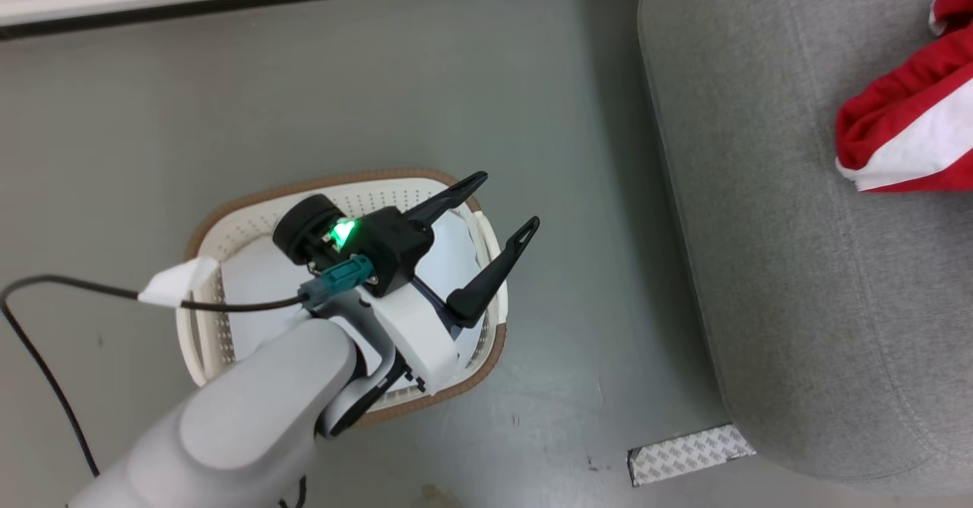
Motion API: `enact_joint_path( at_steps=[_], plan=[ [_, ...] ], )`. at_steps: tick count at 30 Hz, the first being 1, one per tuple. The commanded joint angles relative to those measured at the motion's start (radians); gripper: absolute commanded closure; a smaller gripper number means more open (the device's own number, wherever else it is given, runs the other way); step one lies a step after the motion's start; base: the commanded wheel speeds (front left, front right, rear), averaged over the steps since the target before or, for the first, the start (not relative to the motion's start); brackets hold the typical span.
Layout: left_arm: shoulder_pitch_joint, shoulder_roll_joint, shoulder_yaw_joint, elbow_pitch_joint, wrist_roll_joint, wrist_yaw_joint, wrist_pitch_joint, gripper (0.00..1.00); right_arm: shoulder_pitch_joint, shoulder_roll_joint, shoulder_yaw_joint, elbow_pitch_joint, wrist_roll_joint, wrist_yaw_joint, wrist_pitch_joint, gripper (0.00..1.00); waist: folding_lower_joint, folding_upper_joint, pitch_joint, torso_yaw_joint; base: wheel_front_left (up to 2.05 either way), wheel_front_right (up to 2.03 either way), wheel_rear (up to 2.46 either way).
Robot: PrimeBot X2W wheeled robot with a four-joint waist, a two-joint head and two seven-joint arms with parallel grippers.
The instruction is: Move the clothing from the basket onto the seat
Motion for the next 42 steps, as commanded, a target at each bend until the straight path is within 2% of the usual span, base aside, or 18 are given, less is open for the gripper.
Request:
enact_joint_path(
  at_steps=[1, 10, 15, 22, 31, 38, 42],
  plan=[
    [0.014, 0.000, 0.000, 0.009, -0.010, 0.002, -0.011, 0.00, 0.017, -0.019, 0.012, -0.003, 0.007, -0.003, 0.005, 0.00, 0.0000, 0.0000, -0.025, -0.005, 0.00, 0.00, 0.00],
    [0.088, -0.031, 0.011, 0.072, -0.062, 0.006, -0.068, 0.00, 0.073, -0.085, 0.142, -0.071, 0.055, -0.003, 0.058, 0.00, 0.0000, 0.0000, -0.183, -0.017, 0.00, 0.00, 0.00],
    [0.133, -0.051, 0.031, 0.101, -0.083, 0.015, -0.091, 0.00, 0.106, -0.135, 0.205, -0.154, 0.072, -0.003, 0.072, 0.00, 0.0000, 0.0000, -0.279, -0.008, 0.00, 0.00, 0.00],
    [0.192, -0.067, 0.090, 0.115, -0.110, 0.040, -0.107, 0.00, 0.142, -0.168, 0.277, -0.317, 0.090, -0.003, 0.046, 0.00, 0.0000, 0.0000, -0.389, 0.028, 0.00, 0.00, 0.00],
    [0.296, -0.051, 0.239, 0.090, -0.110, 0.082, -0.108, 0.00, 0.204, -0.099, 0.320, -0.503, 0.089, -0.003, -0.028, 0.00, 0.0000, 0.0000, -0.496, 0.095, 0.00, 0.00, 0.00],
    [0.392, -0.039, 0.359, 0.075, -0.084, 0.118, -0.108, 0.00, 0.277, -0.015, 0.336, -0.556, 0.069, -0.003, -0.129, 0.00, 0.0000, 0.0000, -0.543, 0.142, 0.00, 0.00, 0.00],
    [0.440, -0.059, 0.443, 0.042, -0.079, 0.124, -0.108, 0.00, 0.338, 0.028, 0.317, -0.568, 0.054, -0.003, -0.182, 0.00, 0.0000, 0.0000, -0.558, 0.174, 0.00, 0.00, 0.00]
  ],
)
